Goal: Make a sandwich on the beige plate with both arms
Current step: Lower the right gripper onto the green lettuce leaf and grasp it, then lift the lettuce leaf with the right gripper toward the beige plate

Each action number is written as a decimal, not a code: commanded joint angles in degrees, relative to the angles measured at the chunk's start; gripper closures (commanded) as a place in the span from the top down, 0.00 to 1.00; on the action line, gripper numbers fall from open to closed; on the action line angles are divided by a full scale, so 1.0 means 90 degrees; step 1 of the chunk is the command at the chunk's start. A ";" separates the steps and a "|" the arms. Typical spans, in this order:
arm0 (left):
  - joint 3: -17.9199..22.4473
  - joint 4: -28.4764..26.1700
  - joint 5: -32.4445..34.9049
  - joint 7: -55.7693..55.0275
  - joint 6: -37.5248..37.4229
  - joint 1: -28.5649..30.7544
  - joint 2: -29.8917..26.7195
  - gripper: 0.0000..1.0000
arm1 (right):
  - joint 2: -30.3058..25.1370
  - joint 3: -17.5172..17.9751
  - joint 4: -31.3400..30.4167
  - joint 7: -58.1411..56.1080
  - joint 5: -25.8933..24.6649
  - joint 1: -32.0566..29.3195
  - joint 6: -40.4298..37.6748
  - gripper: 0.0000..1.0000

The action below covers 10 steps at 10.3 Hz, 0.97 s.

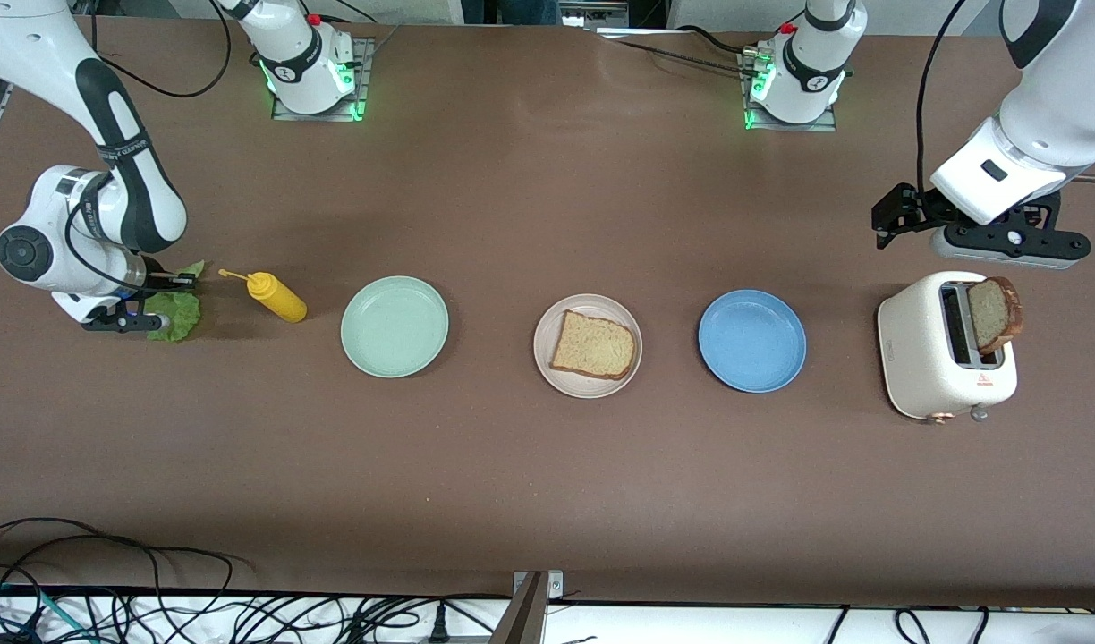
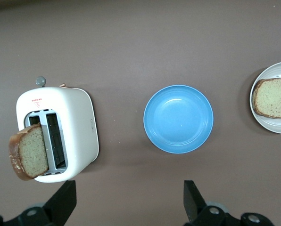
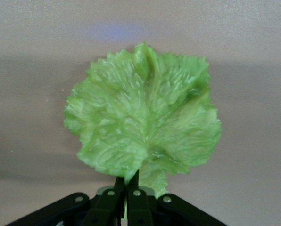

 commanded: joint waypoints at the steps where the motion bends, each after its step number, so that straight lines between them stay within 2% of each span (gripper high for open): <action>1: 0.0032 0.0132 -0.0055 -0.0068 -0.0101 -0.0019 0.0034 1.00 | -0.0366 0.0010 0.0056 -0.0074 -0.0101 -0.0014 -0.0290 0.00; 3: 0.0022 0.0142 -0.0055 -0.0068 -0.0091 -0.0029 0.0034 1.00 | -0.0709 0.0204 0.0707 0.0023 -0.0091 0.0044 -0.1594 0.00; 6: 0.0022 0.0142 -0.0055 -0.0068 -0.0101 -0.0019 0.0025 1.00 | -0.0622 0.0459 0.2405 0.0130 0.0006 0.0132 -0.4124 0.00; 9: 0.0013 0.0151 -0.0065 -0.0068 -0.0101 -0.0029 0.0034 1.00 | -0.0642 0.0469 0.3258 0.0928 0.0347 0.0687 -0.5455 0.00; 10: 0.0022 0.0151 -0.0065 -0.0068 -0.0101 -0.0020 0.0034 1.00 | -0.0642 0.0469 0.3502 0.1299 0.0667 0.0989 -0.5749 0.00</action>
